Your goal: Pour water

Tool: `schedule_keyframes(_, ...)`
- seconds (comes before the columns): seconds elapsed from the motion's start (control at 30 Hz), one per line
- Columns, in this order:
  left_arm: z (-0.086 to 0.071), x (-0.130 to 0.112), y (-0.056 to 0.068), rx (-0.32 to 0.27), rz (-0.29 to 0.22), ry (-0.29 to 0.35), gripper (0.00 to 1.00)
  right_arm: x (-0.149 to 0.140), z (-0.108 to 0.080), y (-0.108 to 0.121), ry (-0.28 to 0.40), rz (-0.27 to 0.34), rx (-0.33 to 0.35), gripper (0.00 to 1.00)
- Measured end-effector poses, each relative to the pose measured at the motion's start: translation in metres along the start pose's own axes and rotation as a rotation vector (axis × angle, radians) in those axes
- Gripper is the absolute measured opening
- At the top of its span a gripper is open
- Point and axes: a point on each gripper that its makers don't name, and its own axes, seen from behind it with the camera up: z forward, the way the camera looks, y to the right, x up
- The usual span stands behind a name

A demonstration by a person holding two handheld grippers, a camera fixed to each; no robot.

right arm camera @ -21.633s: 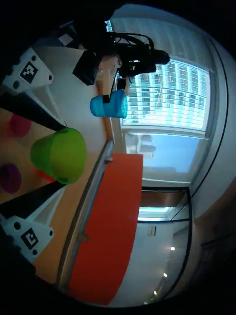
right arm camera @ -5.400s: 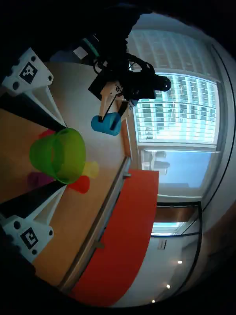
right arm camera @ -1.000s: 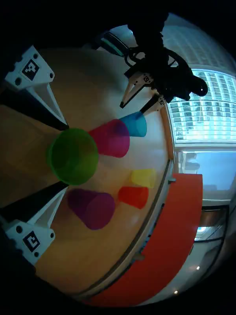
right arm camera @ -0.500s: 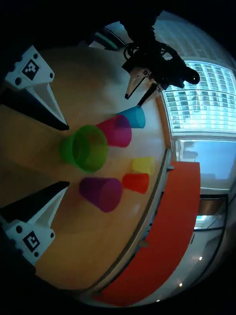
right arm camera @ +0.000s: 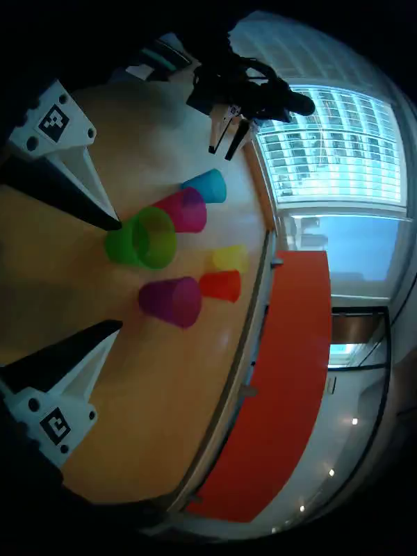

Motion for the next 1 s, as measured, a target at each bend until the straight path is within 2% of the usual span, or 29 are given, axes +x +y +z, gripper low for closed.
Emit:
schedule_keyframes(0.3, -0.014, 0.021, -0.010, 0.088, -0.058, 0.106, 0.84, 0.026, -0.017, 0.024, 0.104, 0.055, -0.126, 1.00)
schedule_keyframes(0.5, -0.022, 0.037, -0.016, 0.144, -0.075, 0.188, 0.84, 0.043, -0.025, 0.037, 0.177, 0.083, -0.200, 1.00)
schedule_keyframes(0.8, -0.036, 0.058, -0.027, 0.215, -0.118, 0.302, 0.84, 0.061, -0.034, 0.060, 0.266, 0.105, -0.330, 1.00)
schedule_keyframes(1.0, -0.040, 0.068, -0.034, 0.255, -0.156, 0.355, 0.84, 0.074, -0.039, 0.068, 0.334, 0.122, -0.398, 1.00)
